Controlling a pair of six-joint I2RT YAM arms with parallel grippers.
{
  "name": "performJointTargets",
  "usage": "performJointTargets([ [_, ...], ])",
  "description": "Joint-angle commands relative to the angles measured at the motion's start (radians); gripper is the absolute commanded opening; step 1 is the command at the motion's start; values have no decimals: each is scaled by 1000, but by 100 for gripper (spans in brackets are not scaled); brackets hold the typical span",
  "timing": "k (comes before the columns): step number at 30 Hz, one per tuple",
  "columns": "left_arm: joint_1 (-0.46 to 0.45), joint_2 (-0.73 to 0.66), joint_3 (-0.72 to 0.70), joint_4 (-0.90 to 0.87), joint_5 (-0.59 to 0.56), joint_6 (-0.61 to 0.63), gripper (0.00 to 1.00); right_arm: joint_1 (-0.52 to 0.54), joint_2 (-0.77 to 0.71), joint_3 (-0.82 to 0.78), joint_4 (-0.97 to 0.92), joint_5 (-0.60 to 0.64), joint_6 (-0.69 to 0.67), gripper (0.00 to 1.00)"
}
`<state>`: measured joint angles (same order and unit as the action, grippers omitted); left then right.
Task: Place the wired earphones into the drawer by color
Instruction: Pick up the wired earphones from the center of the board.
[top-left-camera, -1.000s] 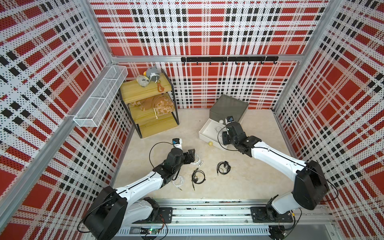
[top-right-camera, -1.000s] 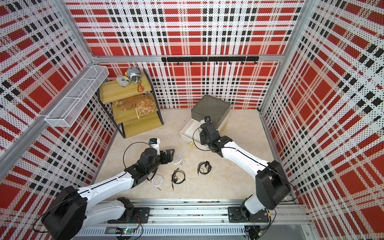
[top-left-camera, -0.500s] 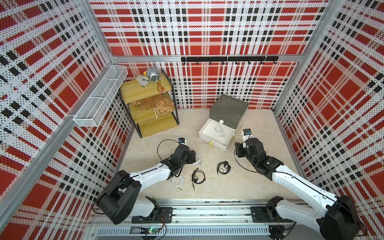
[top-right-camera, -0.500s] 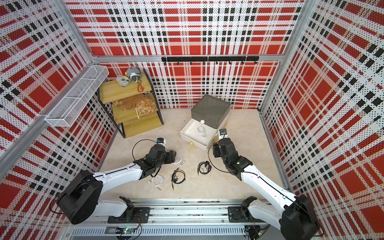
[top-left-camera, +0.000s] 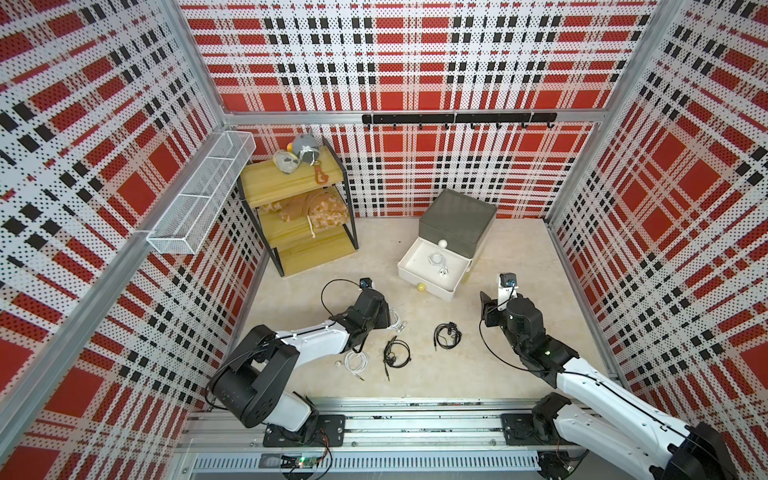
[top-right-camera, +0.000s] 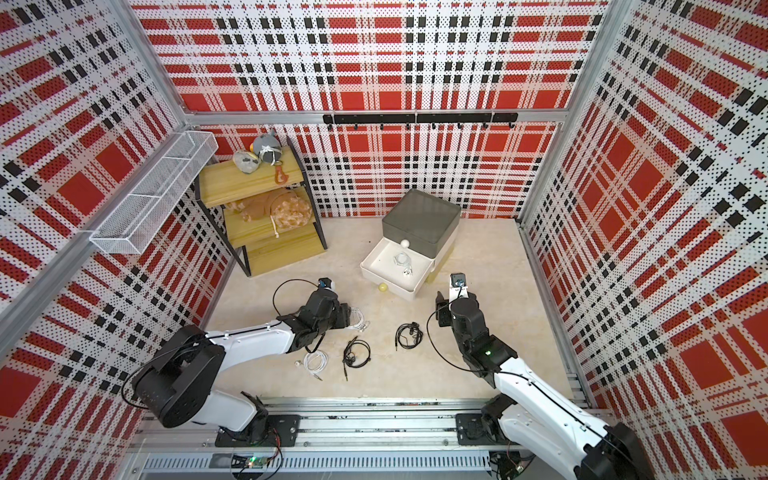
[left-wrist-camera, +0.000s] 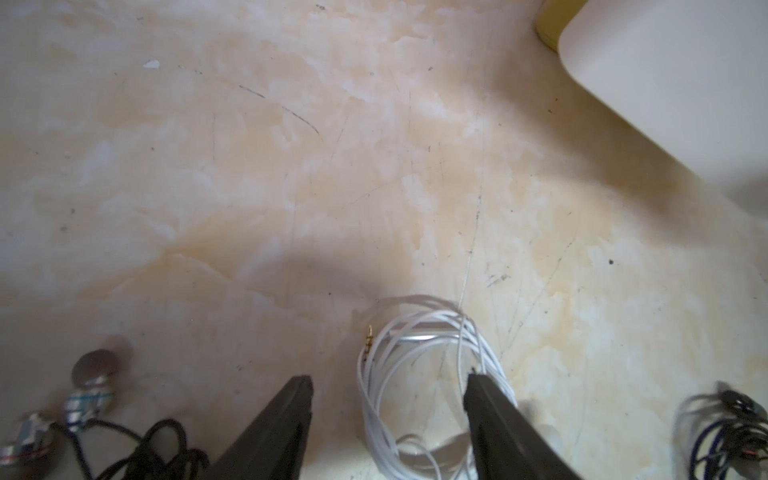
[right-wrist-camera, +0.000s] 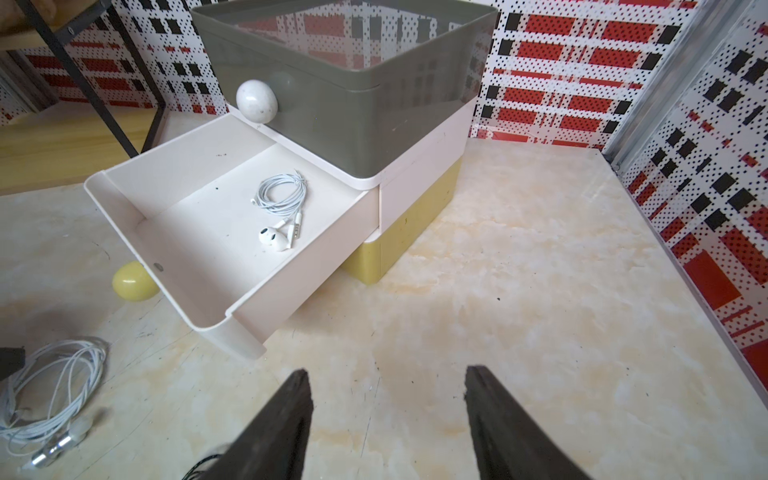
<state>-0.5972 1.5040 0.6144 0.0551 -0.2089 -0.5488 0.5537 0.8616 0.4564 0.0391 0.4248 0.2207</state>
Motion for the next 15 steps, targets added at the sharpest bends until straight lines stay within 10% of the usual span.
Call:
performJointTargets([
  [1,-12,34,31,-14,-22,-7,64,-5,-24,-12,54,20,1,65],
  [15,-47,98,33,-14,-37,8,59,-6,-25,-23,66,48,2,65],
])
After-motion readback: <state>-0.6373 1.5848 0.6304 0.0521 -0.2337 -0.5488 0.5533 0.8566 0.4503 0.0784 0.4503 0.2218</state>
